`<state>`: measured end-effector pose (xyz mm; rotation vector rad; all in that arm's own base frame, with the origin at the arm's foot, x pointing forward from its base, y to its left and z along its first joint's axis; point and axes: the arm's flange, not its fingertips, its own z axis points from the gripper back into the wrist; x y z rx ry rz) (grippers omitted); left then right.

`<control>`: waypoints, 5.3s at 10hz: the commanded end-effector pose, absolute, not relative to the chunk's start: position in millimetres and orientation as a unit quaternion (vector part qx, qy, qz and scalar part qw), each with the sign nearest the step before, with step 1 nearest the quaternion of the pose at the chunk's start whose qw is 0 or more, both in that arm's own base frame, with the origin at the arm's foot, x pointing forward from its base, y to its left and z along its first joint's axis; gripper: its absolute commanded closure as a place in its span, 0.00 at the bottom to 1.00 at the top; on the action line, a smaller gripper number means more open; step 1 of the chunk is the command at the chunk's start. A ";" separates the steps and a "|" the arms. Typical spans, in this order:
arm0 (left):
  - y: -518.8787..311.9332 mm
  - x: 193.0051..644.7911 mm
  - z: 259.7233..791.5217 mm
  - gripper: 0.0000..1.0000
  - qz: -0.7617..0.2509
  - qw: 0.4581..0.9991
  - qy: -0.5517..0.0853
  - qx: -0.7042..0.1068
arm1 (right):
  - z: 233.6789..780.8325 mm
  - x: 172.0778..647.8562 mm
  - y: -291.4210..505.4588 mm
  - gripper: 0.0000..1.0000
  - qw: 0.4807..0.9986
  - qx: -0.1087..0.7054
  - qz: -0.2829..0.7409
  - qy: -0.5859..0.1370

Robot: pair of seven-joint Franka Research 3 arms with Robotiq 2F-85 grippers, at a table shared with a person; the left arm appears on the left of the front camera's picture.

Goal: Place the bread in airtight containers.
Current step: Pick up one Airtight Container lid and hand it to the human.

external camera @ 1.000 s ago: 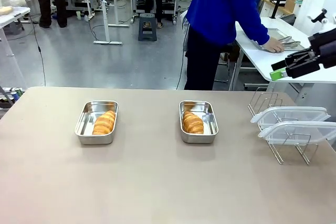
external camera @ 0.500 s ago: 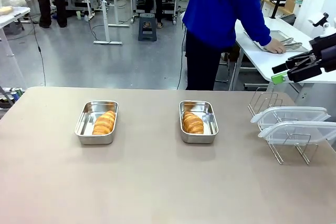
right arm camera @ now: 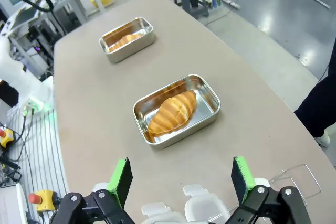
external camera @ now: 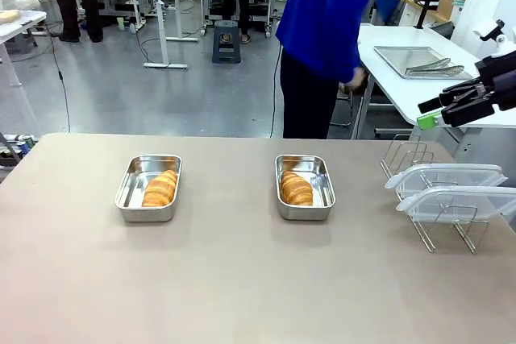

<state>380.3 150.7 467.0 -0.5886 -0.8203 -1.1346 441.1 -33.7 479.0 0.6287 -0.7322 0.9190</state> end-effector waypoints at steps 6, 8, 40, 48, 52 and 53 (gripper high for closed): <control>151.3 379.3 466.5 0.00 -0.521 0.719 -0.377 -0.264 | 493.4 435.4 -27.7 0.00 0.742 0.169 0.582 -0.289; 151.3 379.3 466.5 0.00 -0.521 0.719 -0.377 -0.264 | 503.6 419.0 -28.4 0.00 0.705 0.092 0.663 -0.234; 151.3 379.3 466.5 0.00 -0.521 0.719 -0.377 -0.264 | 473.3 365.1 -16.8 0.92 0.759 -0.063 0.644 -0.073; 151.3 379.3 466.5 0.00 -0.521 0.719 -0.377 -0.264 | 641.9 352.7 9.8 0.92 0.753 -0.126 0.636 -0.118; 151.3 379.3 466.5 0.00 -0.521 0.719 -0.377 -0.264 | 661.2 384.5 71.5 0.92 0.605 -0.177 0.754 -0.184; 151.3 379.3 466.5 0.00 -0.521 0.719 -0.377 -0.264 | 654.6 398.7 87.1 0.92 0.561 -0.185 0.783 -0.193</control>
